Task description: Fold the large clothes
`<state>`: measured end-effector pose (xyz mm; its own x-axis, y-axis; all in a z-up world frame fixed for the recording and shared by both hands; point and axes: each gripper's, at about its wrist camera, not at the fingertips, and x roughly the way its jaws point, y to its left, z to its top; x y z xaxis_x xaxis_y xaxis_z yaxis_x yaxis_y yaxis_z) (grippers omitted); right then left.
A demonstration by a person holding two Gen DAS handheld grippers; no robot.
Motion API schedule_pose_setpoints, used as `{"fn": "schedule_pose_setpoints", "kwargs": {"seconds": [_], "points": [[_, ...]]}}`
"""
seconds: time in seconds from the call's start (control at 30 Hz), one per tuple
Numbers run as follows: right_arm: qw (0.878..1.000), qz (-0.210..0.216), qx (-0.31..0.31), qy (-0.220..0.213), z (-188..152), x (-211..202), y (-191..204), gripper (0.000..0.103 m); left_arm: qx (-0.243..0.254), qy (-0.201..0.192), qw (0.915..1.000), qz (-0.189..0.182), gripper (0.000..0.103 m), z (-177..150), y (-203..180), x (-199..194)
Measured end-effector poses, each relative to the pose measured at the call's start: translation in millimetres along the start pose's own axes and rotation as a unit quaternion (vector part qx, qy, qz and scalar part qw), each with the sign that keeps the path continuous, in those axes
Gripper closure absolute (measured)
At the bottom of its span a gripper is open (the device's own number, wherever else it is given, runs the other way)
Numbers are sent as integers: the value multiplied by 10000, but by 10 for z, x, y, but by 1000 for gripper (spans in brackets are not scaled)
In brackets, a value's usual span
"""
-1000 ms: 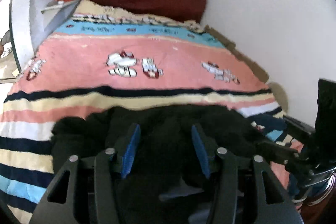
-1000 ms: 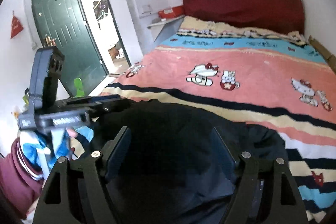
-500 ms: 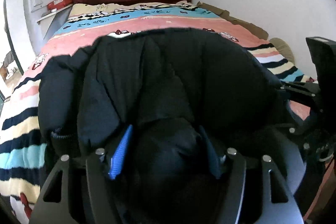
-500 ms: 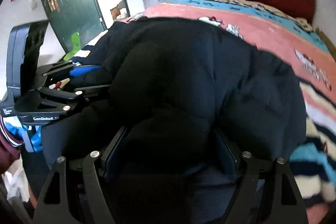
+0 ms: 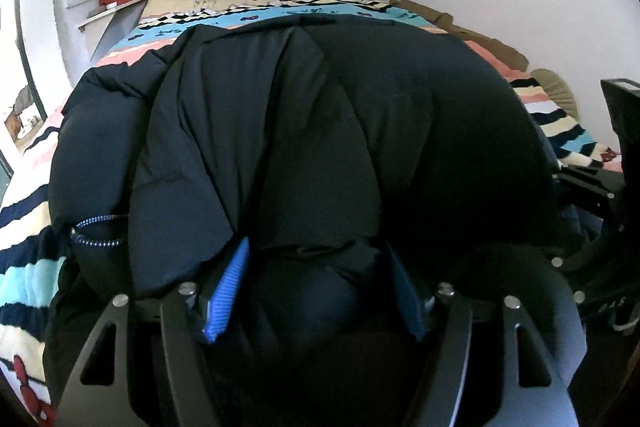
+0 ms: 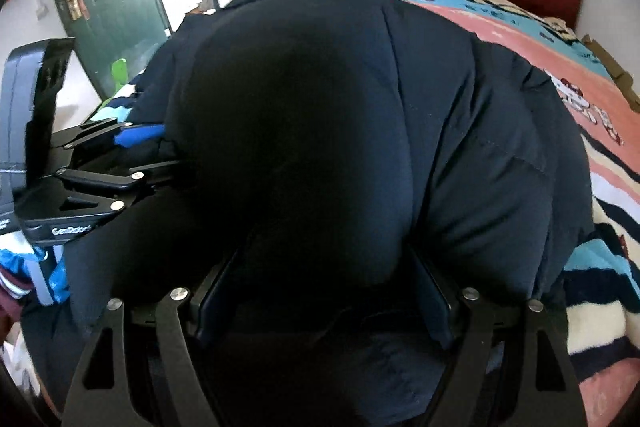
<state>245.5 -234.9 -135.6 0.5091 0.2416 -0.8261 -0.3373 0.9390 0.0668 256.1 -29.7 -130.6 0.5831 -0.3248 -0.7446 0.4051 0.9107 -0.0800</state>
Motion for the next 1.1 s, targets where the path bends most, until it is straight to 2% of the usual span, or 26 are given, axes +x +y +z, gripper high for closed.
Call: {"fn": "schedule_pose_setpoints", "kwargs": {"seconds": [0.2,0.37,0.5,1.1], "points": [[9997,-201,-57,92,28,55,36,25,108,72,9996,238,37,32,-67,-23],[9998,-175,-31,-24,-8,-257,109,26,347,-31,9980,523,38,-24,-217,-335],[9997,-107,-98,-205,-119,-474,134,26,291,-101,9982,507,38,-94,-224,-469],[9998,-155,-83,5,-217,24,28,23,262,-194,9973,659,37,-214,-239,-149]]}}
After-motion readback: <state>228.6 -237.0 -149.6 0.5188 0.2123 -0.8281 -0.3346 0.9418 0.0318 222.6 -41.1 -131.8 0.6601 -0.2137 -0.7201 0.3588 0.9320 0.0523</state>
